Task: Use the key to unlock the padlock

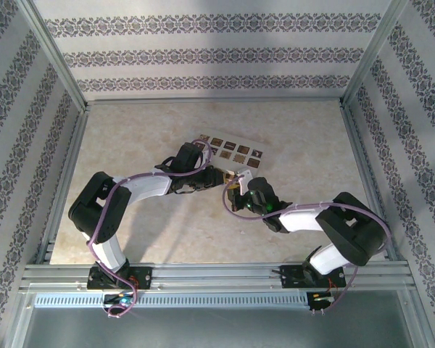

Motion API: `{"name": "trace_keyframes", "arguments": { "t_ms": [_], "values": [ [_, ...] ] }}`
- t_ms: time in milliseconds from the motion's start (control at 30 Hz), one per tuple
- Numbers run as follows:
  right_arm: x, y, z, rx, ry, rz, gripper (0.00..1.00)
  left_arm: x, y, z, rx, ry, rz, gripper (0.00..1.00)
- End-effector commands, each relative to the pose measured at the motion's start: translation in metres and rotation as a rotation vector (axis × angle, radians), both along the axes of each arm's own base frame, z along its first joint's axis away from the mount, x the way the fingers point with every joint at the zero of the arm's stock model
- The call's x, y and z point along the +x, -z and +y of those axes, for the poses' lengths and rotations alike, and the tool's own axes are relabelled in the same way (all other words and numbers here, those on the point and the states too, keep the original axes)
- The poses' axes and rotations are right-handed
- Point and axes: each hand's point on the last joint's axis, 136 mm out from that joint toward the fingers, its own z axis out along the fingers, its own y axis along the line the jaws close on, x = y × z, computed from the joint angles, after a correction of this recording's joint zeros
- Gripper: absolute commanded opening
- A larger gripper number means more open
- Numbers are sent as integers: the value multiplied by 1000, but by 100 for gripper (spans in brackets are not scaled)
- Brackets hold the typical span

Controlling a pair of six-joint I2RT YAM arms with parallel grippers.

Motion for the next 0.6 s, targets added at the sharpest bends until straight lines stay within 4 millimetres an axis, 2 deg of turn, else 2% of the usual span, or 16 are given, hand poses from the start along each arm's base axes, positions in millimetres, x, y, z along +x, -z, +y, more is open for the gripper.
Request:
{"name": "trace_keyframes", "arguments": {
  "t_ms": [0,567],
  "values": [
    [18,-37,15,109,-1,-88,0,-3,-33,-18,-91,45,-51,21],
    [33,-77,32,237,-38,-170,0,-2,-30,-19,-101,41,-39,21]
  ]
}}
